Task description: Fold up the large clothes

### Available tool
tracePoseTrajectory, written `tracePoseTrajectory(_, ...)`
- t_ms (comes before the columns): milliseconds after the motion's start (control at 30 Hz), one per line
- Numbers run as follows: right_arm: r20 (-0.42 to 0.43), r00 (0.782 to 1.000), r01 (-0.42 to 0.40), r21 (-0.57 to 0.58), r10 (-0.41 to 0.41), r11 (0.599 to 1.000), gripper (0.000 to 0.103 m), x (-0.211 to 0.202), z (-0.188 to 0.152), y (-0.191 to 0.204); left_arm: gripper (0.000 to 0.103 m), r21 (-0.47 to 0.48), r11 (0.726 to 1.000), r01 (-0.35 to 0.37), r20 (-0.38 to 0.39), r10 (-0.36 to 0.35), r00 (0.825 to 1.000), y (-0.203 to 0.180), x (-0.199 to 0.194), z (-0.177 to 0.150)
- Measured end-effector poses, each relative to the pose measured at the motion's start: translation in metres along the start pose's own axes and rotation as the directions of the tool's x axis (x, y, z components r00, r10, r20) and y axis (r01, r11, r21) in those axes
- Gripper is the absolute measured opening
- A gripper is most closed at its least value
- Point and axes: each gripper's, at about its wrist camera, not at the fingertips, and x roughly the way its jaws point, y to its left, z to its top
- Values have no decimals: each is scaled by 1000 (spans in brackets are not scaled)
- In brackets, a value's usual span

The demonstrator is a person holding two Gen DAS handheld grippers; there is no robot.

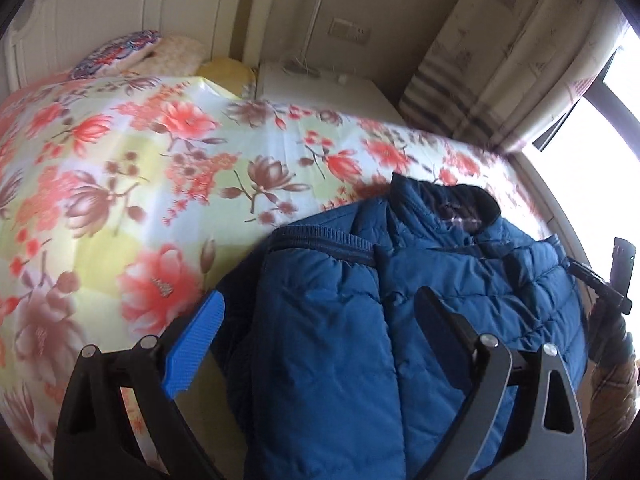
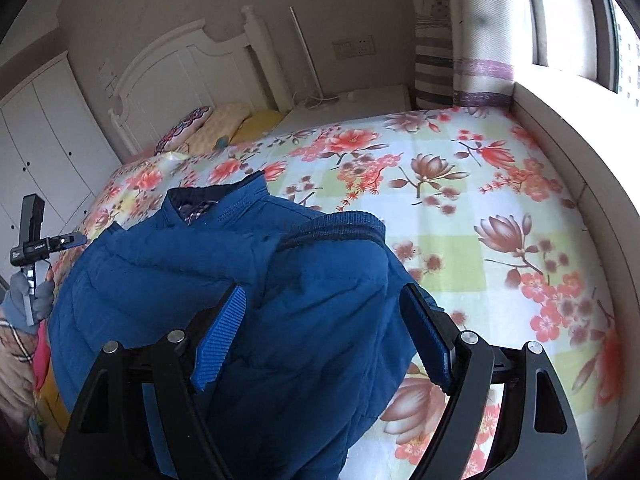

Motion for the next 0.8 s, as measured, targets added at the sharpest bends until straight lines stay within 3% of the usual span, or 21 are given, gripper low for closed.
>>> tracePoseTrajectory(67,-20,1000,-6,-15,6,1000,71,8,1,1,88,-8,999,44,-31,-44,999,1,11,4)
tracePoseTrajectory(100,-14,1000,5,-22,-5,1000,61,8,0,2,79,-12,998,59,-38,-59,998,3,17,3)
tracePoseTrajectory(167,14,1000,-6,-33,7,999,49,4,-2,2,67,-6,999,32,-55,-32,998,2,24,2)
tracePoseTrajectory(233,41,999,-3,-48,5,999,32,0,-4,5,41,-14,1000,15,-53,-15,998,6,29,-2)
tracePoseTrajectory(300,67,998,17,-87,-11,996,19,-5,-8,13,17,-16,999,48,15,-48,999,8,18,-7)
tracePoseTrajectory(333,90,995,44,-121,-33,992,14,-10,-11,21,11,-13,999,47,42,-46,998,7,12,-10)
tracePoseTrajectory(500,204,975,130,-206,-87,970,7,-49,-7,52,7,37,999,38,194,-44,980,-14,-45,-24)
tracePoseTrajectory(633,277,959,120,-193,-63,974,6,-79,45,63,7,37,997,69,281,-77,957,-19,-95,13)
tracePoseTrajectory(733,257,962,132,-136,-94,982,6,-65,86,59,8,22,1000,-7,273,1,962,-22,-92,53)
tracePoseTrajectory(800,191,971,166,-109,-144,980,6,-34,96,51,9,-13,998,-64,203,65,977,-12,-56,70)
